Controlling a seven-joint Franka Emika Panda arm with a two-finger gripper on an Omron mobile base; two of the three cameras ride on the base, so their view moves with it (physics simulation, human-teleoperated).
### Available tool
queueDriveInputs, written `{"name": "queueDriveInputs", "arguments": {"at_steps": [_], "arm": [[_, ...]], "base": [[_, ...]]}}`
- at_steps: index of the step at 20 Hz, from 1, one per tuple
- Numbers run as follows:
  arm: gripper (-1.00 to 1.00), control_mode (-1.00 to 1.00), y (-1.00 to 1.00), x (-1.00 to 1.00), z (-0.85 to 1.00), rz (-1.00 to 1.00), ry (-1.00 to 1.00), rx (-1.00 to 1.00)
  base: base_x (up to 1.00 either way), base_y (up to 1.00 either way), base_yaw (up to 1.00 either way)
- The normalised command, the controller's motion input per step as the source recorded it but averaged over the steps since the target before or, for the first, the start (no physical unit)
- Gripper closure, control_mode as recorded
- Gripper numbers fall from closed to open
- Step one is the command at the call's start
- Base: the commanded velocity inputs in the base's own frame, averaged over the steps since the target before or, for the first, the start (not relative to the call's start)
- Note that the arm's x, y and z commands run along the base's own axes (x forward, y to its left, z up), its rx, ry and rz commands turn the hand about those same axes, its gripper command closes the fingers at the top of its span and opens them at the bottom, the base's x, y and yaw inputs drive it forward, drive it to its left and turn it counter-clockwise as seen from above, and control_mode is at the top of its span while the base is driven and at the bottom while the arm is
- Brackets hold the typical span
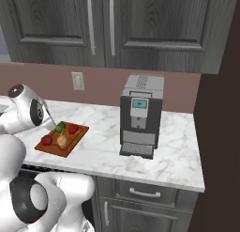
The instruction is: Place the avocado, onion, tomato, and bell pepper on the cutting board.
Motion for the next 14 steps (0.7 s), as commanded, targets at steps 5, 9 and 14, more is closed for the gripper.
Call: {"name": "queueDriveInputs", "arguments": {"at_steps": [5, 9, 14], "arm": [[-1.00, -1.00, -0.24, -0.85, -0.17, 0.00, -0.43, 0.08], [-1.00, -1.00, -0.06, -0.60, 0.11, 0.00, -0.50, 0.12], [-1.00, -1.00, -0.04, -0.49, 0.10, 0.00, -0.40, 0.08]], "base": [[0.00, 0.00, 0.00], [0.00, 0.00, 0.00], [0.00, 0.00, 0.00]]}}
